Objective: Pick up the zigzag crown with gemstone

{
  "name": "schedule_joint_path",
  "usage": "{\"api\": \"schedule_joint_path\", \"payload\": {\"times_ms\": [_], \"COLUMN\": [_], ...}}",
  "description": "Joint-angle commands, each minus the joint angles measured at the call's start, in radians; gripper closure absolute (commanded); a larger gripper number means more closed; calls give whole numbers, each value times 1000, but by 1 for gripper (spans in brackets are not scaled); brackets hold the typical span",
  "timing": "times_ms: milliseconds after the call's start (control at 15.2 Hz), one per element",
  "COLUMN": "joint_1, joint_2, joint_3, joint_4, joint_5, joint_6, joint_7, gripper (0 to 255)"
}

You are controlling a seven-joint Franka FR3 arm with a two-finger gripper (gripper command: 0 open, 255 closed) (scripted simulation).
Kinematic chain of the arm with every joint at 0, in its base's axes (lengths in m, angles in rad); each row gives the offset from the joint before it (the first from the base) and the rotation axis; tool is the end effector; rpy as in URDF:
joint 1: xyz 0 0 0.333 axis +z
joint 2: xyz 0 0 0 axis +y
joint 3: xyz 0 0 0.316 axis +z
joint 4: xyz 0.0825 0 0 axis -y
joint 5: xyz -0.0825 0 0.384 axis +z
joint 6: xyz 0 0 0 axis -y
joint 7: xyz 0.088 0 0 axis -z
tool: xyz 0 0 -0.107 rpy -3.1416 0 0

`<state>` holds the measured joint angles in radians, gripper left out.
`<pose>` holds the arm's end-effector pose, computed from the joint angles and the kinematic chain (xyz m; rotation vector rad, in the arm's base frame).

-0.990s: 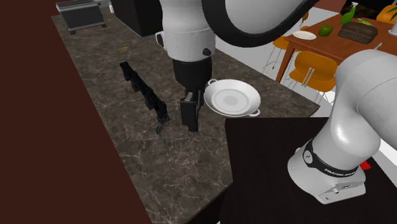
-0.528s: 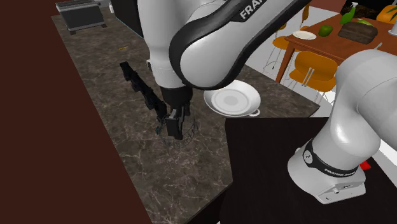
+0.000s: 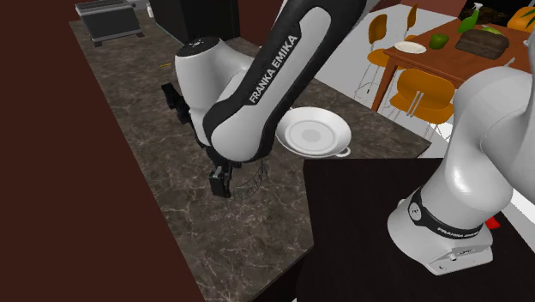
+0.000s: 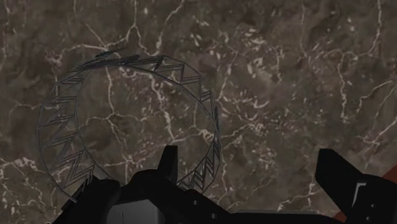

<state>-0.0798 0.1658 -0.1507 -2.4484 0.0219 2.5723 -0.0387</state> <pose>0.4685 -0.1119 0.2311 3.1159 -0.3267 -0.0646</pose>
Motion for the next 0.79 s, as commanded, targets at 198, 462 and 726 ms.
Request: {"api": "schedule_joint_path", "payload": {"times_ms": [198, 462, 726], "joint_1": [-19, -26, -29], "joint_2": [143, 198, 221], "joint_3": [1, 11, 15], "joint_4": [69, 77, 82], "joint_5": [18, 32, 37], "joint_6": [77, 125, 142], "joint_7": [-25, -34, -38], "gripper": [0, 0, 255]}}
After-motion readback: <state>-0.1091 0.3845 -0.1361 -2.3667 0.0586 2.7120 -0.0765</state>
